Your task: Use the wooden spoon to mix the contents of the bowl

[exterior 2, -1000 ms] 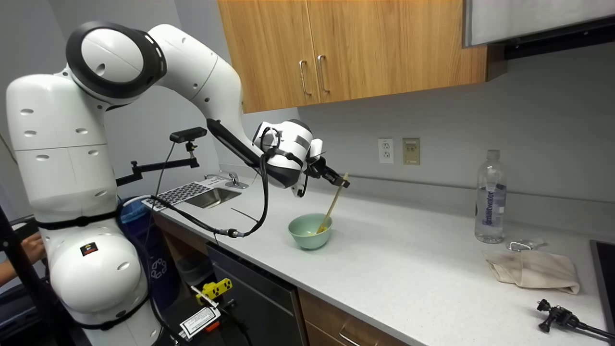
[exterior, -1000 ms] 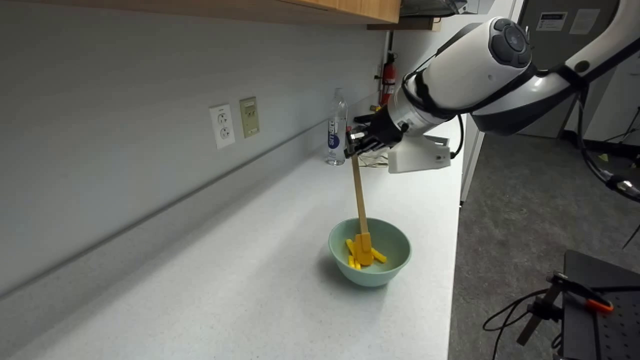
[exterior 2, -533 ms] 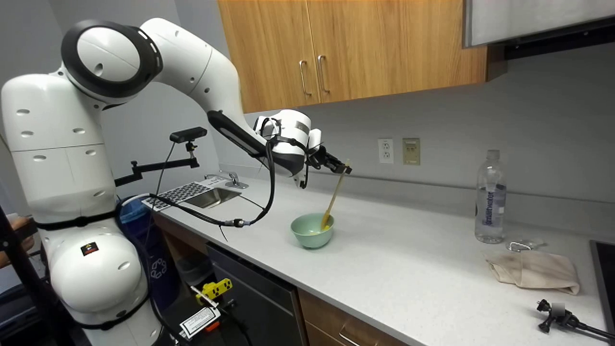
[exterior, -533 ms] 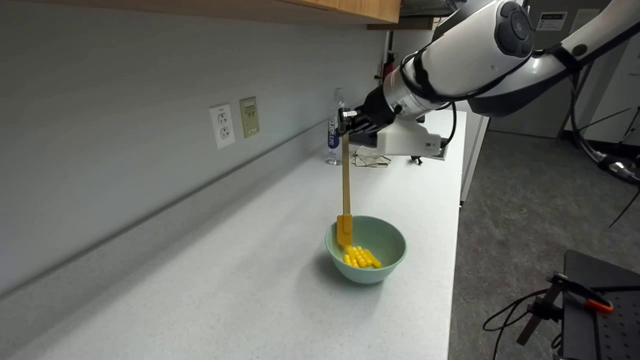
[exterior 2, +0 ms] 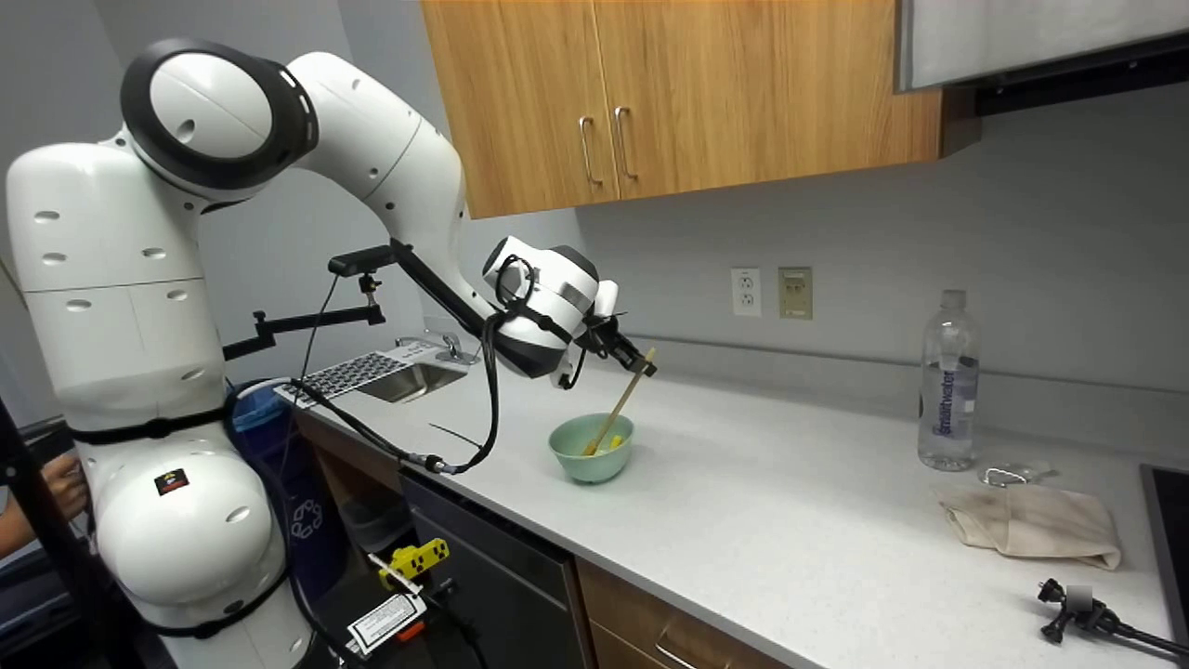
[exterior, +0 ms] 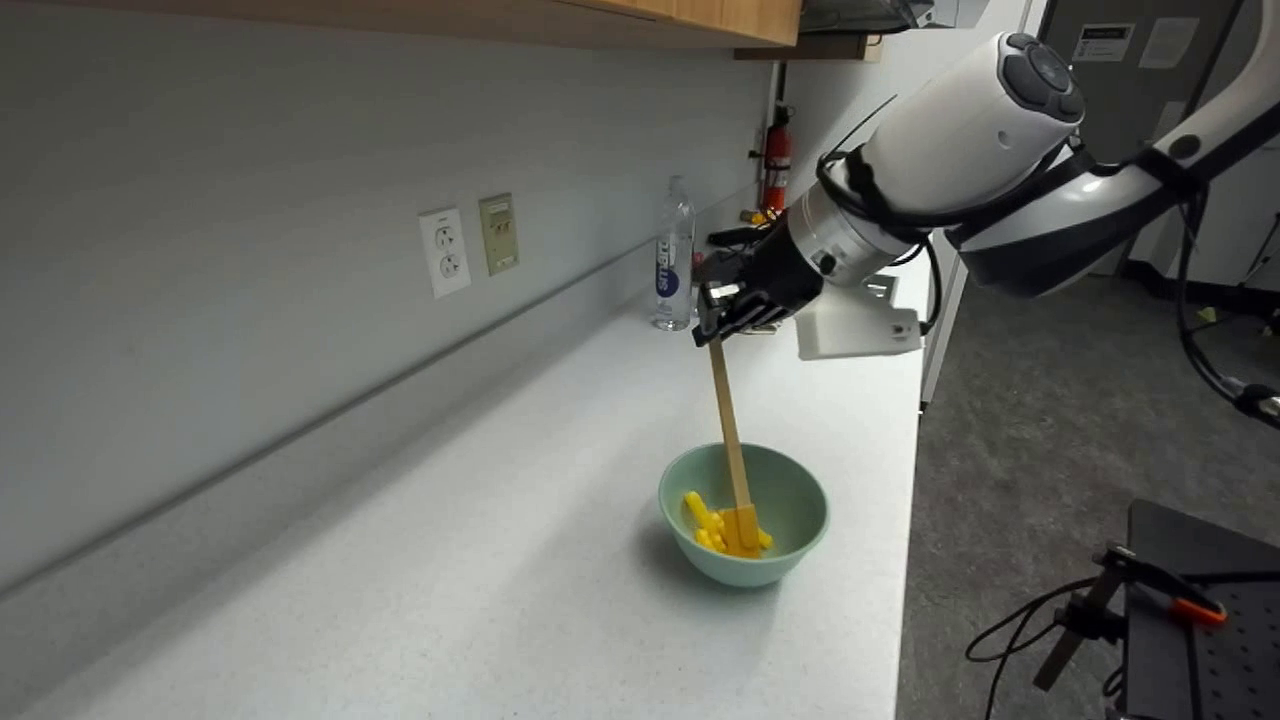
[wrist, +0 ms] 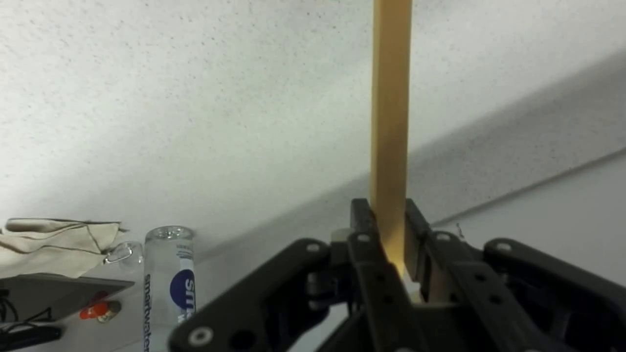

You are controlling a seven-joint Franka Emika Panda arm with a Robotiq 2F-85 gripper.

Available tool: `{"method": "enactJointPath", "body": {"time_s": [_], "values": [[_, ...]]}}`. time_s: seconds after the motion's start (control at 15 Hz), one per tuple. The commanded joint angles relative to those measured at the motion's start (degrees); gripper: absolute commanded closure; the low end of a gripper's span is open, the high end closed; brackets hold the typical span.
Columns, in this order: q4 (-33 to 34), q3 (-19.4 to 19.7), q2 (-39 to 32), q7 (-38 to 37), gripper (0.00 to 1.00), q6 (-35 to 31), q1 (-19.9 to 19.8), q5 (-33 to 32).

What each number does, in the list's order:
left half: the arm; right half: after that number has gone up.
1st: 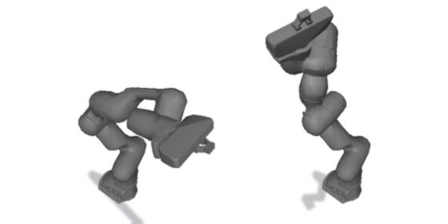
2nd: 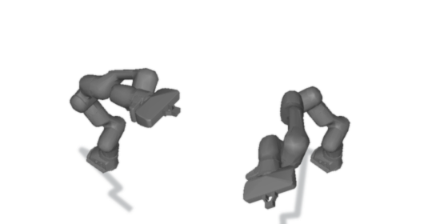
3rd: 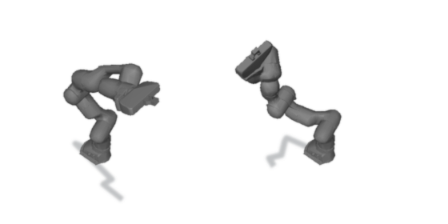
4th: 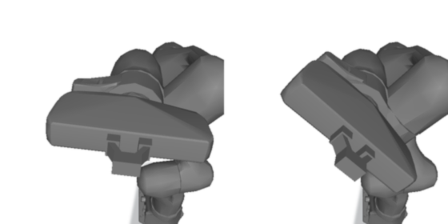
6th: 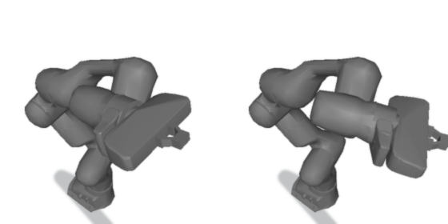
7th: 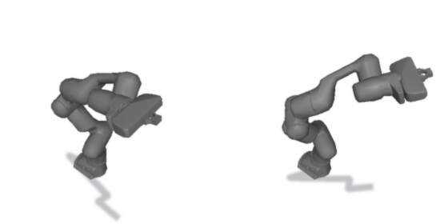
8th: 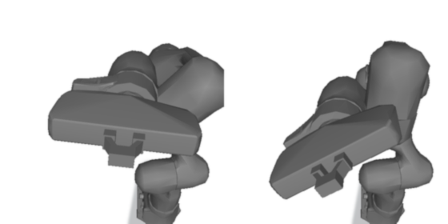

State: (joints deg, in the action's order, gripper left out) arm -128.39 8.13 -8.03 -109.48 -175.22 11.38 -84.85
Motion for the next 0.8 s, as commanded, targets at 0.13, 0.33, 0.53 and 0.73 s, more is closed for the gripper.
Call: {"method": "enactJointPath", "body": {"time_s": [0.13,0.33,0.53,0.73], "values": [[1.90,0.19,-0.39,-3.00,0.96,3.27,0.52,-2.93],[4.93,0.27,-0.04,-8.59,0.96,5.22,0.70,-8.13],[7.80,0.06,0.37,-16.45,0.96,7.70,0.68,-15.56],[8.47,-0.51,0.96,-21.23,0.96,9.80,0.85,-20.61]]}}
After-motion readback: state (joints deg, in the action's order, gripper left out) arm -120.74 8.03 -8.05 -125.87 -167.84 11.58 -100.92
